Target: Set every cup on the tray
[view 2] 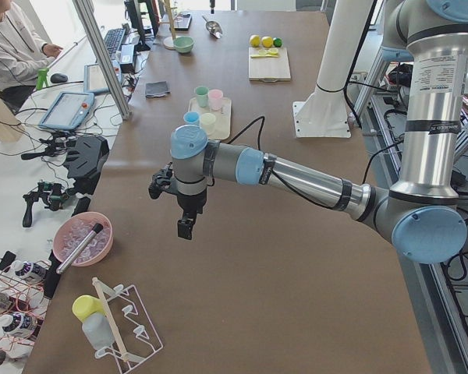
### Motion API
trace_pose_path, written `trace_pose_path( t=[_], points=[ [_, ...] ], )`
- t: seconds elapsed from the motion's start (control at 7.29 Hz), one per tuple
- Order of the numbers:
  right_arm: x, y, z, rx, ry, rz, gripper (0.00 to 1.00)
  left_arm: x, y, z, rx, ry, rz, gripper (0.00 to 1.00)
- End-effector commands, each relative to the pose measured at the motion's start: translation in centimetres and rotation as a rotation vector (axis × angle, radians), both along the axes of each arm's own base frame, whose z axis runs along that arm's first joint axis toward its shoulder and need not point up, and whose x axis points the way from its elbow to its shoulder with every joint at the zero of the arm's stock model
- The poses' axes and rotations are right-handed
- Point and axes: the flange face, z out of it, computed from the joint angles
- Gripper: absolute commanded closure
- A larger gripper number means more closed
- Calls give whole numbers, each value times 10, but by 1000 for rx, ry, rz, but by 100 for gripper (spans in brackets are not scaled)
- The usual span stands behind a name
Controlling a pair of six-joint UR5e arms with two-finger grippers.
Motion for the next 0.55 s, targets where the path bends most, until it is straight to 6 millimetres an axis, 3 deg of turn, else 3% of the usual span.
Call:
trace_pose_path(
  t=[0.0, 0.41],
  points=[
    [-2, 7, 7, -12, 18, -4, 0, 1, 0, -2, 18, 5, 4, 2],
    [-4, 16, 5, -17, -2, -3, 0, 2, -5, -11, 90, 8, 9, 2]
  ],
)
